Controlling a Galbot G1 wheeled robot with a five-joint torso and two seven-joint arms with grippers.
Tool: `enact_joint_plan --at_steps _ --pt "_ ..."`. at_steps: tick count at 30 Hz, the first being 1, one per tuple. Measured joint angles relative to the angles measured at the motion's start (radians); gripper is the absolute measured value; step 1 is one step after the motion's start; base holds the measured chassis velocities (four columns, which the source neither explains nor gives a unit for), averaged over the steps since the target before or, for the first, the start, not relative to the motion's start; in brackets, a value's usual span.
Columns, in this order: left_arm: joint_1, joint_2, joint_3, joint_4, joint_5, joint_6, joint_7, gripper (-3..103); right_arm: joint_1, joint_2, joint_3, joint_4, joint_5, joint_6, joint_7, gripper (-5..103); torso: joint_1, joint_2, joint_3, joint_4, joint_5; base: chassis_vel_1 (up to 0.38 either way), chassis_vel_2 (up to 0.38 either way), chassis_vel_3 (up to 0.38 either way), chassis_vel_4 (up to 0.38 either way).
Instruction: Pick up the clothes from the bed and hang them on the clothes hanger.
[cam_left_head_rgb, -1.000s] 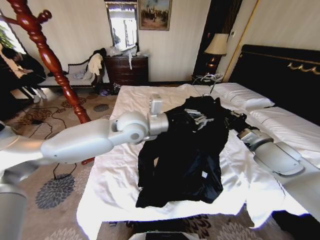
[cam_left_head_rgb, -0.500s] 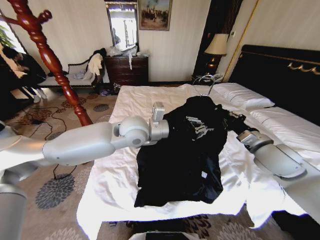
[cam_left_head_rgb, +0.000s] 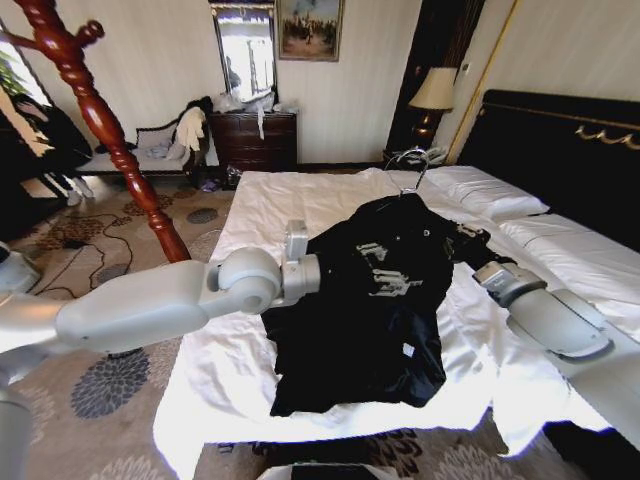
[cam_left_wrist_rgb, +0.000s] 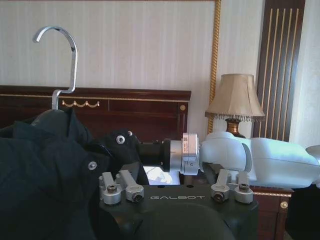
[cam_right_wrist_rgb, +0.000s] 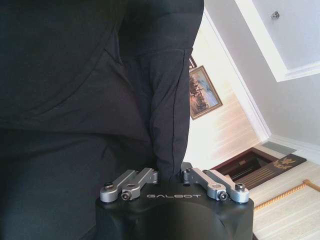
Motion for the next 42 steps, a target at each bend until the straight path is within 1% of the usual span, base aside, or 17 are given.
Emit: enact_joint_plan --at_steps 1,2,3,4,6,7,15,20,22,25,26,29,32,36,37,38,42 --pt "0.013 0.012 -0.013 -0.010 0.001 0.000 -0.002 85 -0.007 0.001 0.004 0.003 0.002 0.000 0.001 16 0.000 0.000 0.000 -0.0002 -0.0001 0.000 0.000 0.000 0.000" --pt "0.024 0.021 -0.023 -0.017 0.000 -0.001 -0.002 85 -0.012 0.002 0.007 0.005 0.003 0.001 0.001 16 0.000 0.000 0.000 -0.0003 0.0000 0.000 0.000 0.000 0.000" --pt "0.035 0.029 -0.032 -0.022 -0.002 -0.002 -0.003 89 -0.016 0.003 0.009 0.005 0.003 0.001 0.001 16 0.000 0.000 0.000 -0.0003 -0.0001 0.000 0.000 0.000 0.000" --pt "0.035 0.029 -0.032 -0.022 -0.002 -0.002 -0.003 89 -0.016 0.003 0.009 0.005 0.003 0.001 0.001 16 0.000 0.000 0.000 -0.0003 -0.0001 0.000 0.000 0.000 0.000" --pt "0.065 0.053 -0.058 -0.032 -0.007 -0.007 -0.003 98 -0.027 0.007 0.014 0.005 0.003 0.003 0.002 16 0.000 0.000 0.000 -0.0001 0.0000 0.000 0.000 0.000 0.000" --pt "0.080 0.063 -0.070 -0.039 -0.008 -0.008 -0.004 100 -0.032 0.009 0.016 0.006 0.002 0.003 0.002 16 0.000 0.000 0.000 0.0000 0.0000 0.000 0.000 0.000 0.000" --pt "0.172 0.123 -0.182 -0.103 -0.038 -0.016 -0.016 100 -0.047 0.024 0.014 0.007 -0.004 0.005 0.003 16 0.000 0.000 0.000 -0.0003 0.0001 0.000 0.000 0.000 0.000" --pt "0.276 0.187 -0.300 -0.138 -0.043 -0.017 -0.018 100 -0.046 0.030 0.012 0.006 -0.006 0.007 0.005 16 0.000 0.000 0.000 -0.0001 -0.0001 0.000 0.000 0.000 0.000" --pt "0.292 0.197 -0.319 -0.144 -0.045 -0.017 -0.018 100 -0.047 0.032 0.010 0.006 -0.006 0.007 0.005 16 0.000 0.000 0.000 -0.0001 -0.0001 0.000 0.000 0.000 0.000" --pt "0.359 0.257 -0.402 -0.165 -0.049 -0.016 -0.014 100 -0.047 0.040 0.003 0.011 -0.010 0.008 0.006 16 0.000 0.000 0.000 0.0000 -0.0001 0.000 0.000 0.000 0.000" --pt "0.359 0.257 -0.402 -0.165 -0.049 -0.016 -0.014 100 -0.047 0.040 0.003 0.011 -0.010 0.008 0.006 16 0.000 0.000 0.000 0.0000 -0.0001 0.000 0.000 0.000 0.000" --pt "0.392 0.323 -0.448 -0.171 -0.049 -0.023 -0.002 100 -0.054 0.048 0.001 0.018 -0.023 0.015 0.007 16 0.000 0.000 0.000 0.0000 -0.0001 0.000 0.000 0.000 0.000" --pt "0.407 0.361 -0.471 -0.176 -0.046 -0.025 0.009 100 -0.060 0.054 0.001 0.023 -0.038 0.023 0.007 16 0.000 0.000 0.000 -0.0001 -0.0001 0.000 0.000 0.000 0.000" --pt "0.430 0.412 -0.481 -0.165 0.030 -0.035 0.036 100 -0.079 0.068 0.016 0.037 -0.051 0.033 0.007 16 0.000 0.000 0.000 0.0001 -0.0001 0.000 0.000 0.000 0.000" --pt "0.432 0.415 -0.477 -0.158 0.057 -0.037 0.042 100 -0.086 0.069 0.021 0.040 -0.055 0.037 0.007 16 0.000 0.000 0.000 -0.0001 0.0000 0.000 0.000 0.000 0.000" --pt "0.432 0.415 -0.477 -0.158 0.057 -0.037 0.042 100 -0.086 0.069 0.021 0.040 -0.055 0.037 0.007 16 0.000 0.000 0.000 -0.0001 0.0000 0.000 0.000 0.000 0.000" --pt "0.439 0.414 -0.443 -0.127 0.150 -0.055 0.060 100 -0.115 0.073 0.045 0.056 -0.070 0.047 0.007 16 0.000 0.000 0.000 -0.0003 0.0000 0.000 0.000 0.000 0.000"
